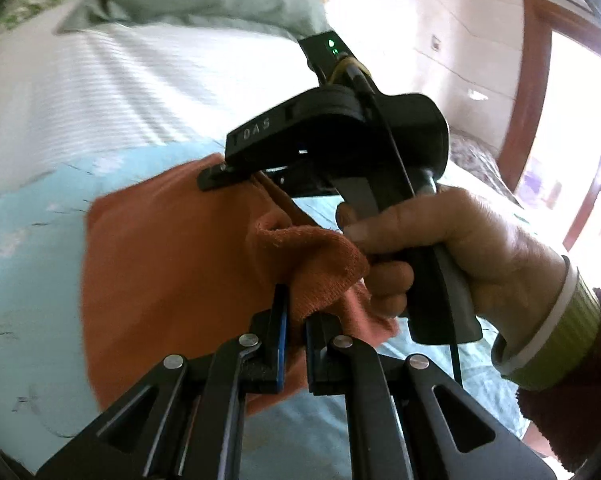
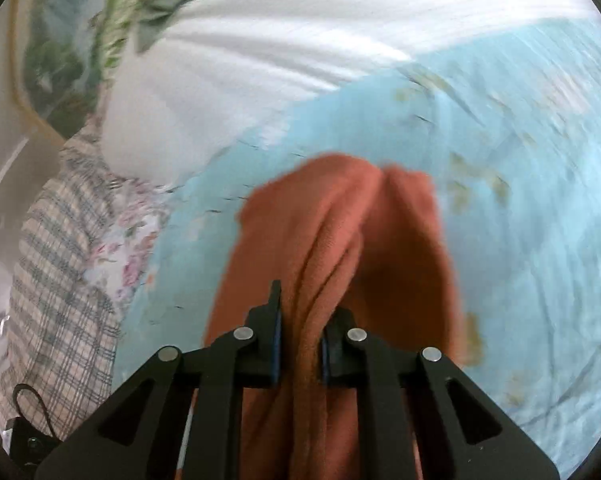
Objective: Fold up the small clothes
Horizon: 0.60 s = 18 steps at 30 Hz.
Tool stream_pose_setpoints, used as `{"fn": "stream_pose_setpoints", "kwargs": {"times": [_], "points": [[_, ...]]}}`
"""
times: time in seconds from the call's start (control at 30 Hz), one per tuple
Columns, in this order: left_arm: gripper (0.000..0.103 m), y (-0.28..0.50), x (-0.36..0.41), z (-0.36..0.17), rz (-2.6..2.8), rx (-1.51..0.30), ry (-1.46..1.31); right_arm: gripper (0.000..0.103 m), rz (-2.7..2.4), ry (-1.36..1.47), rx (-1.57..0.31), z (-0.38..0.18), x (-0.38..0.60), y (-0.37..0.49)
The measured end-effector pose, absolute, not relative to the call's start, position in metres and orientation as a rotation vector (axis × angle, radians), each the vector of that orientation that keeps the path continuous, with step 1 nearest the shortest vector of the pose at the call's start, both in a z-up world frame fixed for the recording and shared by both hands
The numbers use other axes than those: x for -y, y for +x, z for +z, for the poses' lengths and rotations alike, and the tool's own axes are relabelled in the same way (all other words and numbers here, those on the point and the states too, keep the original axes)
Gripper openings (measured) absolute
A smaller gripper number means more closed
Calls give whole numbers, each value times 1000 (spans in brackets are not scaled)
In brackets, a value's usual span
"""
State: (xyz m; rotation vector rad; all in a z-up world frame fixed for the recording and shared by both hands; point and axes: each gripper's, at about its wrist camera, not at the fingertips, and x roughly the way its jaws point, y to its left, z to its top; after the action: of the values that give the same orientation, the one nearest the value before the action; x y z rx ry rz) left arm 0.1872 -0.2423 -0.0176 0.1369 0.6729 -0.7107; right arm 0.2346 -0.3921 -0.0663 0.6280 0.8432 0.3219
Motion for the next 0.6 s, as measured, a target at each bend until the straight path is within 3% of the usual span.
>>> {"fn": "stream_pose_setpoints", "kwargs": {"times": [0.53, 0.6], "points": [[6, 194, 275, -42, -769, -738, 140, 15, 271, 574, -864, -89, 417, 237], [6, 198, 279, -50, -768, -765, 135, 22, 258, 562, -873, -96, 417, 240]]}}
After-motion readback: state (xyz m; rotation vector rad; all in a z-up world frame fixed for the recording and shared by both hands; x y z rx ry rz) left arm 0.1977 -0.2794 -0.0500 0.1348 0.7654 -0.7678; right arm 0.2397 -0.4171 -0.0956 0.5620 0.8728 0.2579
